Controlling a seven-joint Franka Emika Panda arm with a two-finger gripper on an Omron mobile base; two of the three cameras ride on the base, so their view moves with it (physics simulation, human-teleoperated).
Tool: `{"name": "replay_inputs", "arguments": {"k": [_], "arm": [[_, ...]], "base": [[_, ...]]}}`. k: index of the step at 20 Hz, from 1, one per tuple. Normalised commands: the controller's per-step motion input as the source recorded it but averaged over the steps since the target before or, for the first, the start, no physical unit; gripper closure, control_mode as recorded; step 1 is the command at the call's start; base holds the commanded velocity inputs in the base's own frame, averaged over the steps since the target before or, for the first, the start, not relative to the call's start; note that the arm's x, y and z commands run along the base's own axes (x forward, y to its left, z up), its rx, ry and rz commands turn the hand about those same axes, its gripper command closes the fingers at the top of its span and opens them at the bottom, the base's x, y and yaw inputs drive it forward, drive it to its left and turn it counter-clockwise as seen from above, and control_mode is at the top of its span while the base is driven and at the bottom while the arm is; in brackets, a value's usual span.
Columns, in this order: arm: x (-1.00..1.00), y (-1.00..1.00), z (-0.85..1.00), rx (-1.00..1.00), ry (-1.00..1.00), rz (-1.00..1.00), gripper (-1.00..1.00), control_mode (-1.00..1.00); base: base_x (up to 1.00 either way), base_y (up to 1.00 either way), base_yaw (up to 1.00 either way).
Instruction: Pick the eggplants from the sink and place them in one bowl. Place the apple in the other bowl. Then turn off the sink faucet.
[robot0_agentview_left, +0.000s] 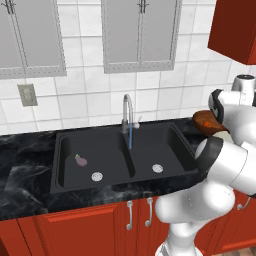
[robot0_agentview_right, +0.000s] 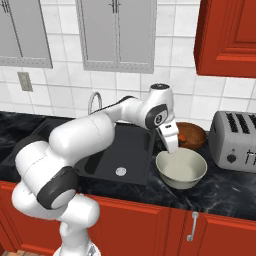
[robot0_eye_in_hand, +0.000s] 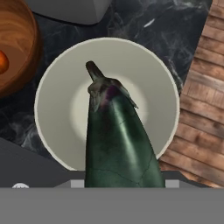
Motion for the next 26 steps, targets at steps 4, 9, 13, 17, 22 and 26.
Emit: {"name": "replay_inputs", "arguments": {"k": [4,9,13,17,22,26], "arm": [[-0.01,-0.26,-0.04,0.00,0.00,0.00,1.00,-1.00],[0.00,-0.14,-0.30,0.00,-0.04,0.00,1.00,-1.00],[0.00,-0.02,-0.42,0.00,-0.05,0.00,1.00,-1.00],[0.00,0.00,-0.36,0.00,-0.01,0.00,1.00,-1.00],[0.00,-0.01,-0.24,0.00,0.00,0.00,1.00,-1.00],[0.00,-0.13,-0.14,0.00,0.00,0.00,1.00,-1.00]], "base": [[0.00,0.00,0.00],[0.00,0.00,0.00],[0.00,0.00,0.00],[0.00,0.00,0.00],[0.00,0.00,0.00],[0.00,0.00,0.00]]}}
